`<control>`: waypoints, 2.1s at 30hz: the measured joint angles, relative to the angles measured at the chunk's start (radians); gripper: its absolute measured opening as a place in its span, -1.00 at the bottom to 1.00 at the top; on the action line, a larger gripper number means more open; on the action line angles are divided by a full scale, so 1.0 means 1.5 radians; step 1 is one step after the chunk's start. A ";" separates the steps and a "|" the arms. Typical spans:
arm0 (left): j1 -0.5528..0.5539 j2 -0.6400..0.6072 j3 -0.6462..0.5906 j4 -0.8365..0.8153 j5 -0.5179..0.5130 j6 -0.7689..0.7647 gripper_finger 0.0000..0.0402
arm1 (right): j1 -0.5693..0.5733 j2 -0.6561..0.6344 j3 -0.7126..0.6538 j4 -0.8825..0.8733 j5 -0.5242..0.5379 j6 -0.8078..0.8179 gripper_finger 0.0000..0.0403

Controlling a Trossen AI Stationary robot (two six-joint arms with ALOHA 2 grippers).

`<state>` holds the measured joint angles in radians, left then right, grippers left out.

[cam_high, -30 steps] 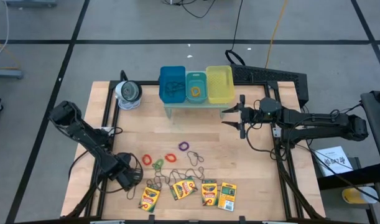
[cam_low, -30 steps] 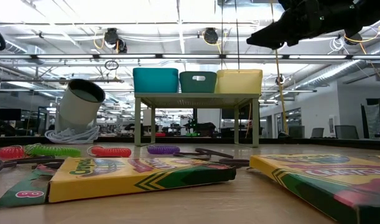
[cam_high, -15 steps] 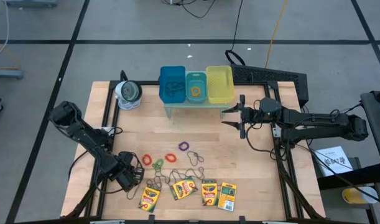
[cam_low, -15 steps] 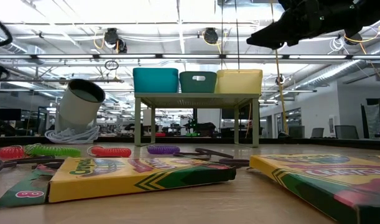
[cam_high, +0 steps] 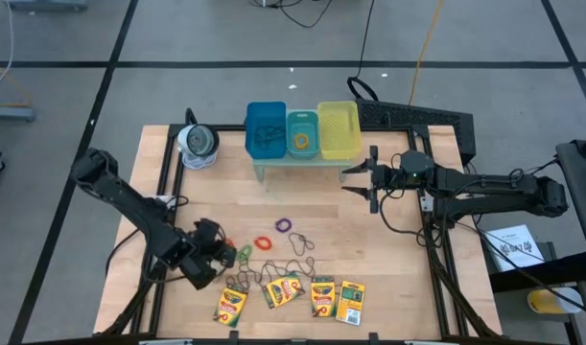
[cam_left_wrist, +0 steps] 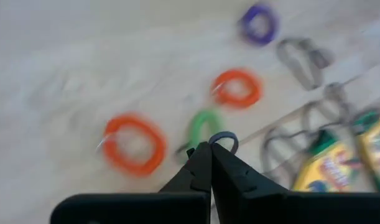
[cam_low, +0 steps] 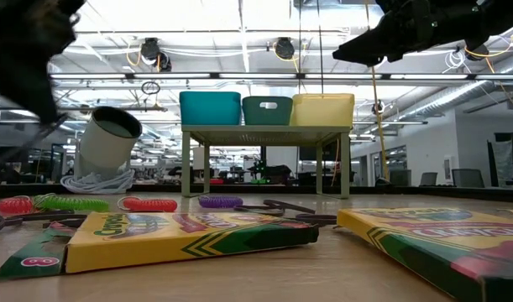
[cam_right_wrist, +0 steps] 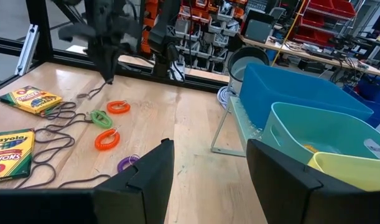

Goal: Pick & Place Office Desk Supplies
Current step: Put the purple rubber band into the blue bin on the shelf

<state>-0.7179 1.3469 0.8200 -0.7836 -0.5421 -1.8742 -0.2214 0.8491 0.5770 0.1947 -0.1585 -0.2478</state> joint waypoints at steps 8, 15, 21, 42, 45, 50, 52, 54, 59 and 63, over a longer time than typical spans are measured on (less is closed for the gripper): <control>0.063 0.000 0.073 0.002 -0.077 0.191 -0.98 | 0.000 0.000 0.000 0.000 0.000 0.000 -0.04; 0.139 0.000 0.133 0.068 -0.114 0.430 -0.97 | -0.001 -0.064 0.001 -0.051 0.000 0.007 -0.04; 0.216 0.000 0.192 0.182 -0.117 0.716 -0.97 | -0.001 -0.119 0.001 -0.092 0.002 0.004 -0.04; 0.455 -0.006 0.397 0.324 -0.093 1.320 -0.98 | -0.001 -0.190 0.001 -0.163 0.001 0.003 -0.04; 0.514 -0.013 0.397 0.309 -0.094 1.312 -0.96 | -0.001 -0.201 0.000 -0.173 0.001 0.017 -0.04; 0.607 -0.011 0.397 0.298 -0.093 1.283 -0.98 | -0.001 -0.203 0.000 -0.191 0.003 0.018 -0.04; 0.637 -0.012 0.397 0.298 -0.092 1.264 -0.98 | -0.001 -0.203 0.000 -0.192 0.003 0.018 -0.04; 0.665 -0.011 0.396 0.294 -0.093 1.246 -0.96 | -0.001 -0.203 0.000 -0.192 0.003 0.018 -0.04; 0.717 -0.006 0.360 0.290 -0.090 1.210 -0.98 | -0.001 -0.203 0.000 -0.195 0.003 0.018 -0.04; 0.748 -0.006 0.315 0.307 -0.093 1.168 -0.95 | -0.001 -0.203 0.000 -0.195 0.003 0.018 -0.04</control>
<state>0.4042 1.3373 1.2922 -0.3224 -0.6815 -0.1218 -0.2226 0.5442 0.5770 -0.0979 -0.1543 -0.2211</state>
